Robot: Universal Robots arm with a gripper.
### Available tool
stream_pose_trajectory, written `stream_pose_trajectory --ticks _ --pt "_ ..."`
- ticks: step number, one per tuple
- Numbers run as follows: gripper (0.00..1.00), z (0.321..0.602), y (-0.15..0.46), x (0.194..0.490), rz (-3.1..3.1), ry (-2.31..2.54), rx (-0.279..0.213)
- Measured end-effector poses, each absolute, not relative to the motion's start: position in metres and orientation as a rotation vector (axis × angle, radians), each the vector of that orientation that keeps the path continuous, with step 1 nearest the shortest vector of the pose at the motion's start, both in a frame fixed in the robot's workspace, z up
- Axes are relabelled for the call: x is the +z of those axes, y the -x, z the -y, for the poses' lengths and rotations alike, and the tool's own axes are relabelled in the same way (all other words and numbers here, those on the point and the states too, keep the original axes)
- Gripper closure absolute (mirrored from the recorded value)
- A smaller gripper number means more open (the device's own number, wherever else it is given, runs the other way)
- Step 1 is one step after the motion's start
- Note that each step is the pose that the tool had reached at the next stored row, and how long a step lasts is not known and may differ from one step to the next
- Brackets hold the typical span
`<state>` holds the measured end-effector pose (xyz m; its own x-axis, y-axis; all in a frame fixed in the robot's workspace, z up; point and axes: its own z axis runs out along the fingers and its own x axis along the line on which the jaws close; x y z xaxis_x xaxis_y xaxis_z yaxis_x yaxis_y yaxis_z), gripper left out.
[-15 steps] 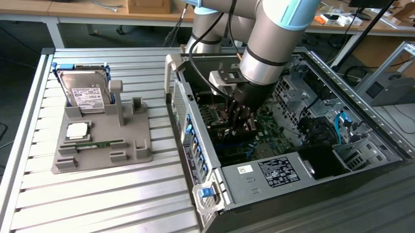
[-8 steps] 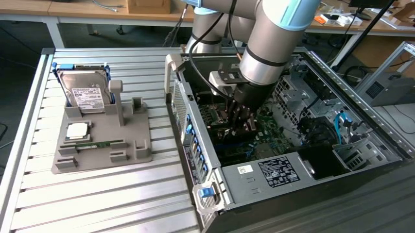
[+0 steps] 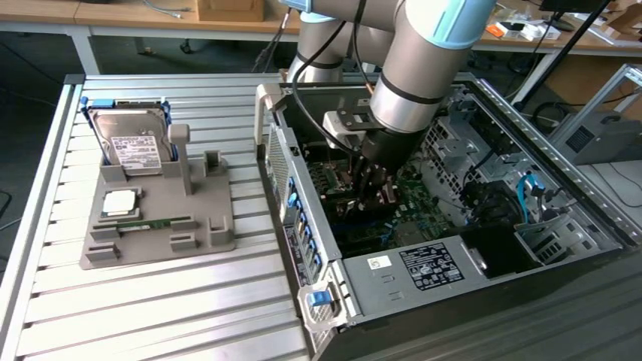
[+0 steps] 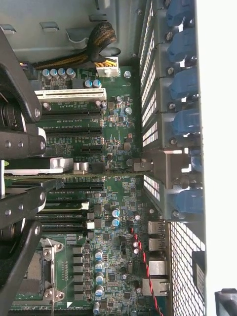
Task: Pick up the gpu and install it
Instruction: 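Insert the gpu into the slot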
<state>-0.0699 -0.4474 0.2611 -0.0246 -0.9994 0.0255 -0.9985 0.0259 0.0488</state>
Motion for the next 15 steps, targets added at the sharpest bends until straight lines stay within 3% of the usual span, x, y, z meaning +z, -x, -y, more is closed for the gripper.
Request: stream_pose_trajectory --ticks 15 --pt "0.73 0.4473 0.0699 0.2584 2.212 -2.157 -0.027"
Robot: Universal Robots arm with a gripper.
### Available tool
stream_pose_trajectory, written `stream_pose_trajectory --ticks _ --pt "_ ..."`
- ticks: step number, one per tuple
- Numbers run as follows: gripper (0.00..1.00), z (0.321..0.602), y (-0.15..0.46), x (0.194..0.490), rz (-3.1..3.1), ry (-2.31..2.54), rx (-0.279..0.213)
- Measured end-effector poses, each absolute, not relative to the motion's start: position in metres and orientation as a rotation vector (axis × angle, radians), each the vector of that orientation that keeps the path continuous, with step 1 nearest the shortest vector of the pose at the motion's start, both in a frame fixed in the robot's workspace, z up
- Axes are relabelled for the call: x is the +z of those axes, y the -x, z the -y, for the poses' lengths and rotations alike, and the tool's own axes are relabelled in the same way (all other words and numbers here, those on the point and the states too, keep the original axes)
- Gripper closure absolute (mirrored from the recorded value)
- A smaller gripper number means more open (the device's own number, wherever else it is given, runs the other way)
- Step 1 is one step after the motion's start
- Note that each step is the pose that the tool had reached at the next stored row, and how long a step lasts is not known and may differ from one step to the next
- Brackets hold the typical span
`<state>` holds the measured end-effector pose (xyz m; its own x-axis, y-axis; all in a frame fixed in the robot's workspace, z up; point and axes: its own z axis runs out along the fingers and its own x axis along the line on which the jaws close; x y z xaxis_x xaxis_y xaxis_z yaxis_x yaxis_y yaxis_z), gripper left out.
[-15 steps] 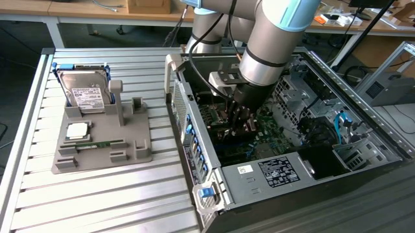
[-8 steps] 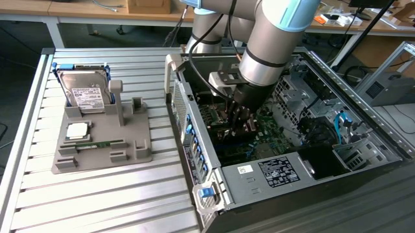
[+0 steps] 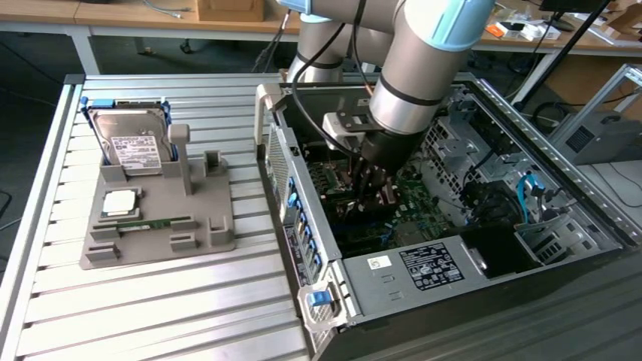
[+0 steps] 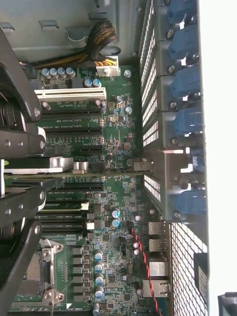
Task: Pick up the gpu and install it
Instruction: 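Insert the gpu into the slot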
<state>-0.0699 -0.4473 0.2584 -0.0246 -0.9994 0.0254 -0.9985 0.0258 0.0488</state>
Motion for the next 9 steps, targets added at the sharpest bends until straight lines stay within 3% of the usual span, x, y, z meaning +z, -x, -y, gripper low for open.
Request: stream_pose_trajectory --ticks 9 --pt "0.73 0.4473 0.0699 0.2565 2.212 -2.157 -0.027"
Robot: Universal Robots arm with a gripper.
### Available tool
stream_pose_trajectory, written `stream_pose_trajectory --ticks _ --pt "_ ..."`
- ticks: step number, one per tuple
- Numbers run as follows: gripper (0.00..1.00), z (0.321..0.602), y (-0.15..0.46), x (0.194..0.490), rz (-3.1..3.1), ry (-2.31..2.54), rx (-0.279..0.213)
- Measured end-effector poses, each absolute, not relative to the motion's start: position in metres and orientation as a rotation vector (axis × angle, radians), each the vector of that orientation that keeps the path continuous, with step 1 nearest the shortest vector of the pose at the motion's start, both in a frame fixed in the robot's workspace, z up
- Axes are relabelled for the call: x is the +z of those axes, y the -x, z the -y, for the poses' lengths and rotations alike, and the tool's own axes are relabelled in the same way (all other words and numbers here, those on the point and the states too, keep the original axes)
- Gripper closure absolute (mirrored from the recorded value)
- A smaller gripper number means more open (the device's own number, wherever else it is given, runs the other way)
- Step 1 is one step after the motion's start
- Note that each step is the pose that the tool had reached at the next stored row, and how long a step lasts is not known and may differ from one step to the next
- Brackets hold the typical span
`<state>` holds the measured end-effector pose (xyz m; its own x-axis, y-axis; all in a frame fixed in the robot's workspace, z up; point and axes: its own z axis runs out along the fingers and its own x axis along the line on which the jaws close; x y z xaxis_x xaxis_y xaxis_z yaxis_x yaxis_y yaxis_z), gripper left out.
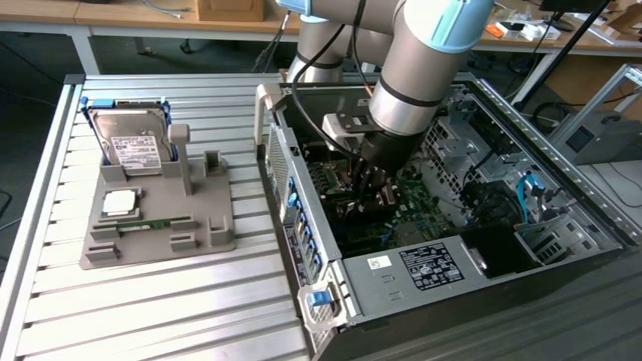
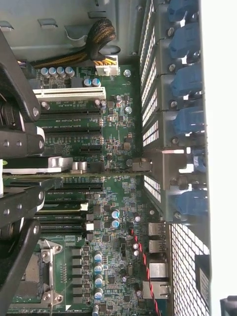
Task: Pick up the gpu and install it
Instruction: 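Insert the gpu into the slot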
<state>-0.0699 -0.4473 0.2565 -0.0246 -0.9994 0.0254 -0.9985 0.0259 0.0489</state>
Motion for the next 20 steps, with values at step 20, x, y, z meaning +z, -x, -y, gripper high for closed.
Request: stream_pose_trajectory --ticks 20 --pt "0.59 0.446 0.07 0.277 2.212 -2.157 -0.026"
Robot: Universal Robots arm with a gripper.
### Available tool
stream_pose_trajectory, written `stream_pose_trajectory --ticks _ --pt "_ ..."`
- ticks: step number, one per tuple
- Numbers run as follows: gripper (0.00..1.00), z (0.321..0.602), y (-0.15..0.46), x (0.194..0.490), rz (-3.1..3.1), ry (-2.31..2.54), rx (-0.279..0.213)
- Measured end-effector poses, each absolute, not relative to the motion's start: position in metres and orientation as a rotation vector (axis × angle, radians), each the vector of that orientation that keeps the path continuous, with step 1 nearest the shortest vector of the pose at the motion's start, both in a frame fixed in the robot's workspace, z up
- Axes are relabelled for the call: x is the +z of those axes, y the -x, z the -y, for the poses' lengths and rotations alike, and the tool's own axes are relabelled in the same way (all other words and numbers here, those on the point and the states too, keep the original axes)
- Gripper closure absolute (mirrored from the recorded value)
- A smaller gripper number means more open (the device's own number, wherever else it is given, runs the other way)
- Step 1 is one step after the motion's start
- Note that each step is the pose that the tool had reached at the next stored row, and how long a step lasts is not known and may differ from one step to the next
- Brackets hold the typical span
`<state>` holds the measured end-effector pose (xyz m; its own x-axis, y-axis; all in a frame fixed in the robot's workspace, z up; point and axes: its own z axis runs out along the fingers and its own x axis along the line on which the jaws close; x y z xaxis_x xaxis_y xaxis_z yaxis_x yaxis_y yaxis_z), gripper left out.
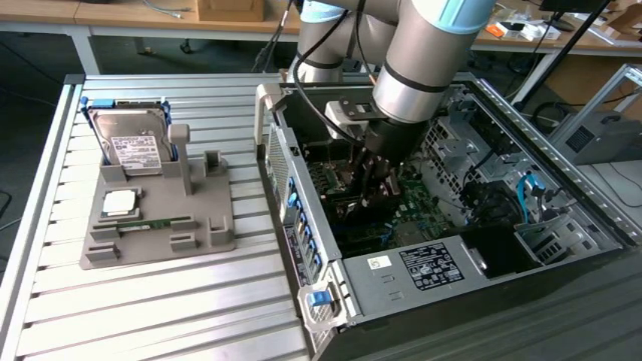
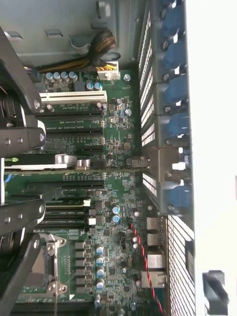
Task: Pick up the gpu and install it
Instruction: 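Insert the gpu into the slot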
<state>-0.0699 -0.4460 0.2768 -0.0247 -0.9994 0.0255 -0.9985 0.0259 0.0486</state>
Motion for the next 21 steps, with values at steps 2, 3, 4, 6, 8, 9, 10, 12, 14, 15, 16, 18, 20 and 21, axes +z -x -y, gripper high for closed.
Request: stream_pose_trajectory --ticks 2,3,4,6,8,9,10,12,14,15,16,18,20,21 --pt "0.67 0.445 0.07 0.281 2.212 -2.157 -0.026" --pt "0.67 0.444 0.07 0.283 2.212 -2.157 -0.026" --pt "0.67 0.443 0.07 0.284 2.212 -2.157 -0.026" --pt "0.79 0.442 0.07 0.286 2.212 -2.157 -0.026" --pt "0.89 0.442 0.07 0.286 2.212 -2.157 -0.026" --pt "0.89 0.442 0.069 0.286 2.212 -2.157 -0.026" --pt "0.89 0.442 0.068 0.286 2.212 -2.157 -0.027" --pt "0.89 0.442 0.058 0.286 2.208 -2.153 -0.034" --pt "0.89 0.442 0.048 0.286 2.203 -2.149 -0.044" --pt "0.89 0.442 0.044 0.286 2.201 -2.147 -0.049" --pt "0.89 0.442 0.038 0.286 2.199 -2.145 -0.053" --pt "0.89 0.442 0.029 0.286 2.195 -2.141 -0.06" --pt "0.89 0.442 0.017 0.286 2.19 -2.137 -0.069" --pt "0.89 0.442 0.013 0.286 2.189 -2.135 -0.073"
